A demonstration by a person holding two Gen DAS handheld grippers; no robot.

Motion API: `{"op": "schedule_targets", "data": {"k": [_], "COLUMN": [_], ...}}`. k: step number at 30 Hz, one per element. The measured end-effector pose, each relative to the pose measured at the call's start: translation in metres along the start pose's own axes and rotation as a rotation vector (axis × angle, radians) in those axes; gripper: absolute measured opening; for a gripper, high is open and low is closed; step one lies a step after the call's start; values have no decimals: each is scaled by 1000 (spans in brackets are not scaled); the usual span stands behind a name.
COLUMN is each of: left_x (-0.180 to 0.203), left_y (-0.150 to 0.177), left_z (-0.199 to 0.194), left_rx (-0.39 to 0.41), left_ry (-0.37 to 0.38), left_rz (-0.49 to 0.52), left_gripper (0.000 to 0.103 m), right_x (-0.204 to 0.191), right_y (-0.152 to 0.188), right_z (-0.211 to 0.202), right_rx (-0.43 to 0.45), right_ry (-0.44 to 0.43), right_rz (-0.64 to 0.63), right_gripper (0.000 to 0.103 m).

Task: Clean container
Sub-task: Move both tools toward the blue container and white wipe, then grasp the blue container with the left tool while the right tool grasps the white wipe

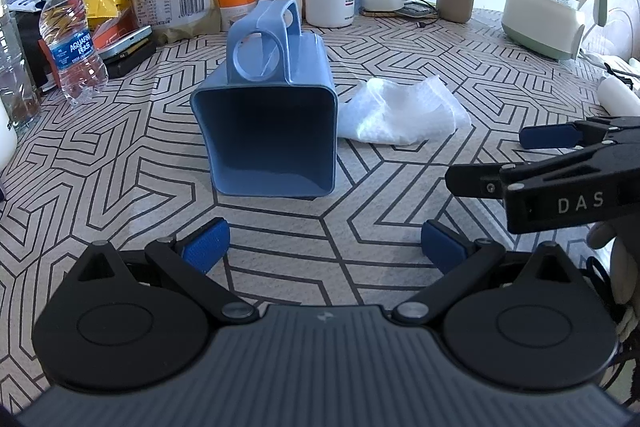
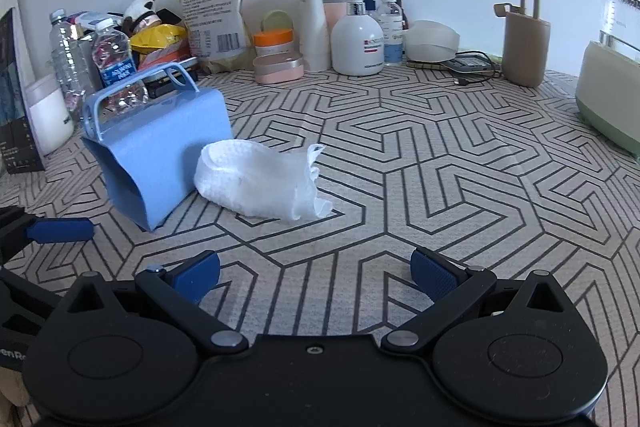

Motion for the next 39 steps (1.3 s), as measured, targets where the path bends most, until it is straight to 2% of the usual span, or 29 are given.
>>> {"op": "schedule_targets", "data": {"k": [6, 11, 16, 21, 24, 27, 31, 34, 35, 36, 37, 39], "left_x": [-2, 0, -7, -6, -12, -20, -26, -23, -22, -21, -20, -19], "left_y": [2, 2, 5, 5, -2, -8, -12, -13, -14, -15, -15, -17], "left_z": [-1, -1, -8, -14, -16, -22, -23, -23, -23, -23, -22, -21], "left_rx": [-4, -11, 15, 72, 126, 185, 184, 203, 211, 219, 227, 255], "left_ry": [25, 36, 46, -15, -102, -89, -27, -23, -23, -27, -27, -28], "left_rz": [29, 66, 93, 191, 221, 214, 192, 222, 236, 245, 249, 263], "left_gripper": [103, 103, 103, 103, 103, 103, 103, 103, 103, 103, 103, 103], "right_x": [0, -7, -7, 0, 6, 6, 7, 5, 3, 0, 0, -1], "right_y": [1, 0, -1, -6, -10, -12, -15, -14, -14, -15, -17, -22], "right_z": [0, 4, 5, 9, 11, 13, 15, 14, 12, 7, 3, -6], "right_rx": [-3, -32, -36, -35, -36, -38, -52, -71, -77, -81, -87, -85], "right_ry": [-6, 29, 18, -16, -27, -31, -52, -71, -89, -121, -148, -193], "right_rz": [-11, -79, -105, -150, -170, -178, -214, -241, -262, -293, -293, -287], "right_gripper": [103, 103, 103, 103, 103, 103, 103, 103, 91, 66, 57, 55]}}
Point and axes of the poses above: each gripper's, at about its wrist camera, not at the fingertips, and z roughly the way its jaws point, x to its right, y to its underside, the point moved 6 cm from there along z, roughly the way its jaws point, and after that the axes turned 13 degrees about -x, right-handed, at the moved point
